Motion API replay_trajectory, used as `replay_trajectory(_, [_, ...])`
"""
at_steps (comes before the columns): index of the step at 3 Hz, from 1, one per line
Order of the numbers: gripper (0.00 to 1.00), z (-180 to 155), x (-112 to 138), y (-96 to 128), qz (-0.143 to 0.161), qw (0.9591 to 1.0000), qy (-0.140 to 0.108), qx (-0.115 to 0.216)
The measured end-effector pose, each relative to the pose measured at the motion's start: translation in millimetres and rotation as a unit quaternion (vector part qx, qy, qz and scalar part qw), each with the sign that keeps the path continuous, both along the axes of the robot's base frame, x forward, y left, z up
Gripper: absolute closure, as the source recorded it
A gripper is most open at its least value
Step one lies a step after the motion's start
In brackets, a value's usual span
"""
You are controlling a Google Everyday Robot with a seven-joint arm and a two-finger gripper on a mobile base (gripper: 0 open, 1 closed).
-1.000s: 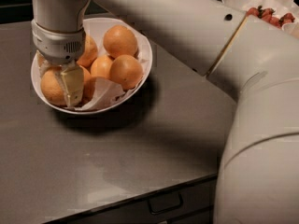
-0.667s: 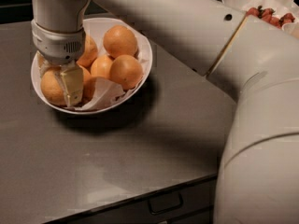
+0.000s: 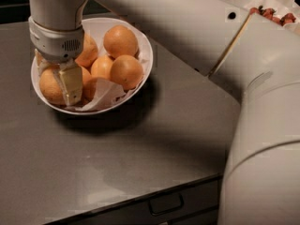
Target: Pick orange from white bowl
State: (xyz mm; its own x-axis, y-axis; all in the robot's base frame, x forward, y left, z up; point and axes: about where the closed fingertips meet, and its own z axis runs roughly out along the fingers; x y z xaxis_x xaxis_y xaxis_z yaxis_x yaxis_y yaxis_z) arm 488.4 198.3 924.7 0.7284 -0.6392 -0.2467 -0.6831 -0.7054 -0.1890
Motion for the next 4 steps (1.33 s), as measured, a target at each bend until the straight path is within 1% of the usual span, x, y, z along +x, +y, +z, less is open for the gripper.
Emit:
replay_trajectory(2, [1.0, 27.4, -9.1, 2.8, -0.007, 0.9994, -0.034, 0.005])
replay_trajectory(3, [1.0, 35.3, -12.0, 3.2, -0.009, 0.999, -0.044, 0.007])
replay_trajectory(4, [1.0, 57.0, -21.2, -3.4, -0.025, 0.9971, -0.07, 0.012])
